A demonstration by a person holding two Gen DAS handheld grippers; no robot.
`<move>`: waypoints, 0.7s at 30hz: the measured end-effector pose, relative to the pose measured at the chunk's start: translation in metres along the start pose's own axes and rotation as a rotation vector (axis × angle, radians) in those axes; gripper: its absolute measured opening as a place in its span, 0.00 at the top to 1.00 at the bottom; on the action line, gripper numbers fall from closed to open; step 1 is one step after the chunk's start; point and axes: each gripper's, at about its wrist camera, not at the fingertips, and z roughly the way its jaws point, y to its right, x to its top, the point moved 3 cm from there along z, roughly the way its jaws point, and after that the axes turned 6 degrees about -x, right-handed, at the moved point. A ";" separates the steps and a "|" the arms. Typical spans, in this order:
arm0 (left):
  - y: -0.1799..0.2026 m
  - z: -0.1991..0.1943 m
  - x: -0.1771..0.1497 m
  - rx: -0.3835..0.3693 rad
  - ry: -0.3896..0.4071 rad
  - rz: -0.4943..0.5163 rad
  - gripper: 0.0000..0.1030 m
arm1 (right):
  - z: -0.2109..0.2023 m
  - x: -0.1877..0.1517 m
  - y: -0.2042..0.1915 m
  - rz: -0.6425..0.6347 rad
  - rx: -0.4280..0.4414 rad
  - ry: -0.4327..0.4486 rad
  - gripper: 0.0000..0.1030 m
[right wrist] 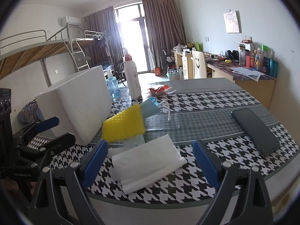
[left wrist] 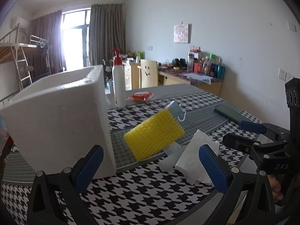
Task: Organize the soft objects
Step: 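Close the right gripper on the white tissues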
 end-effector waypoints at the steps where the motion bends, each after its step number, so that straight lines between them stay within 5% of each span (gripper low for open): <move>1: 0.000 0.001 -0.001 0.000 -0.004 -0.002 0.01 | 0.001 -0.001 0.000 -0.002 0.000 -0.005 0.09; 21: -0.002 0.020 -0.012 -0.021 -0.068 -0.015 0.01 | 0.044 -0.025 0.006 0.015 0.032 -0.184 0.09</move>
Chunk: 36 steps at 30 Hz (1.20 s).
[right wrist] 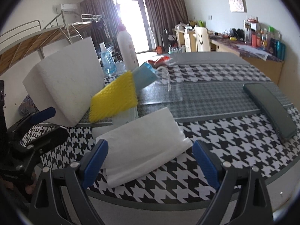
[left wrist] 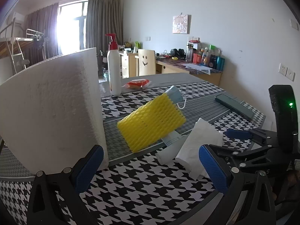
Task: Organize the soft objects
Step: 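Close the right gripper on the white tissues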
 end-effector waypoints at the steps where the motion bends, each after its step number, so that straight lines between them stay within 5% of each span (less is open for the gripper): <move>1: -0.001 0.000 0.000 0.001 -0.002 -0.003 0.01 | 0.003 -0.001 -0.001 0.000 0.000 -0.012 0.09; 11: -0.001 0.004 -0.003 -0.009 -0.014 -0.010 0.01 | 0.017 -0.006 -0.011 -0.066 -0.069 -0.071 0.23; 19: -0.001 0.008 -0.003 -0.010 -0.026 -0.003 0.01 | 0.017 -0.009 -0.019 -0.130 -0.134 -0.071 0.62; 25: 0.004 0.012 -0.002 -0.018 -0.035 0.012 0.01 | 0.015 -0.011 -0.024 -0.157 -0.100 -0.089 0.88; 36: 0.019 0.027 0.000 -0.051 -0.070 0.059 0.01 | 0.001 -0.003 -0.001 -0.085 -0.092 -0.058 0.89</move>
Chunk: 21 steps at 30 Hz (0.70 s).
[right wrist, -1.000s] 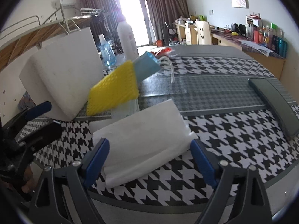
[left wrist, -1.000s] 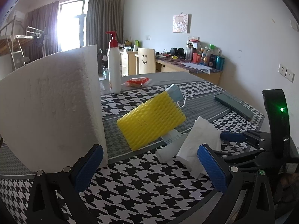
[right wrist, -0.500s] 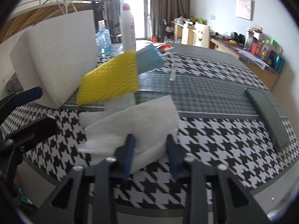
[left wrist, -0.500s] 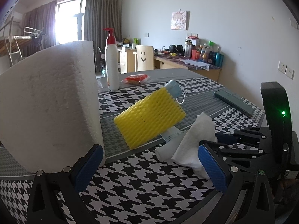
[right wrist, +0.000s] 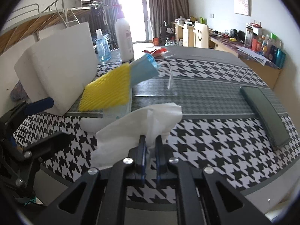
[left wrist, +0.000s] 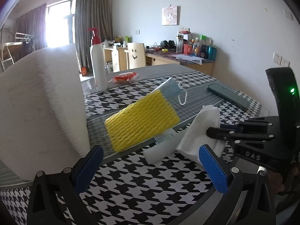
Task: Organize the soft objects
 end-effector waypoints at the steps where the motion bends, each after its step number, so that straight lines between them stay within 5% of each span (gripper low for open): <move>1: 0.001 0.002 0.000 -0.003 -0.006 0.003 0.01 | 0.000 0.001 0.001 0.004 -0.002 0.000 0.89; 7: 0.009 0.012 0.000 -0.035 -0.037 0.025 0.01 | -0.011 0.002 0.008 0.020 0.027 0.022 0.89; 12: 0.017 0.025 0.001 -0.133 -0.110 0.048 0.08 | -0.011 -0.005 0.012 0.033 0.058 0.019 0.89; 21: 0.019 0.043 0.001 -0.113 -0.205 0.078 0.18 | -0.009 -0.012 0.016 0.043 0.078 0.012 0.89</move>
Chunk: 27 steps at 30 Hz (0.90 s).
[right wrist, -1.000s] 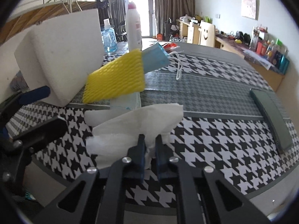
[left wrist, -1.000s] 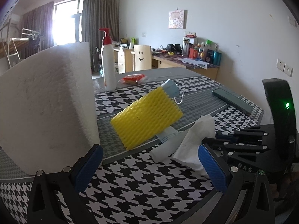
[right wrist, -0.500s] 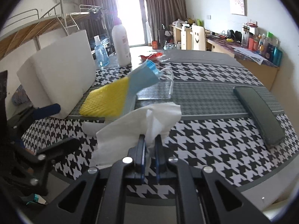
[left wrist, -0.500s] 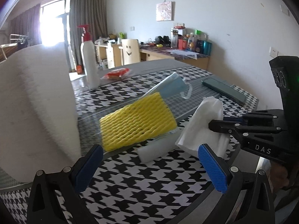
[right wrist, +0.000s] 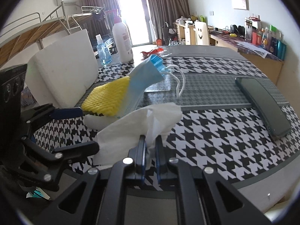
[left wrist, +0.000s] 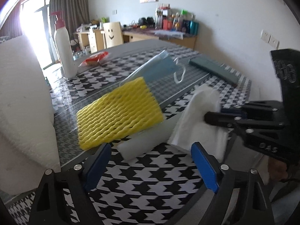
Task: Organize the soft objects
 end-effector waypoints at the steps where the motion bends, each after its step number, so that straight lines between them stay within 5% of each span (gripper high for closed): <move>1: -0.001 0.001 0.000 0.009 -0.010 -0.003 0.20 | 0.000 -0.001 0.001 0.001 0.002 0.000 0.89; 16: -0.010 0.017 0.007 -0.011 -0.073 0.052 0.45 | -0.002 -0.004 0.005 0.005 0.028 0.010 0.89; 27: -0.004 0.002 0.000 0.015 -0.045 0.098 0.94 | -0.006 -0.003 0.011 0.027 0.016 0.013 0.89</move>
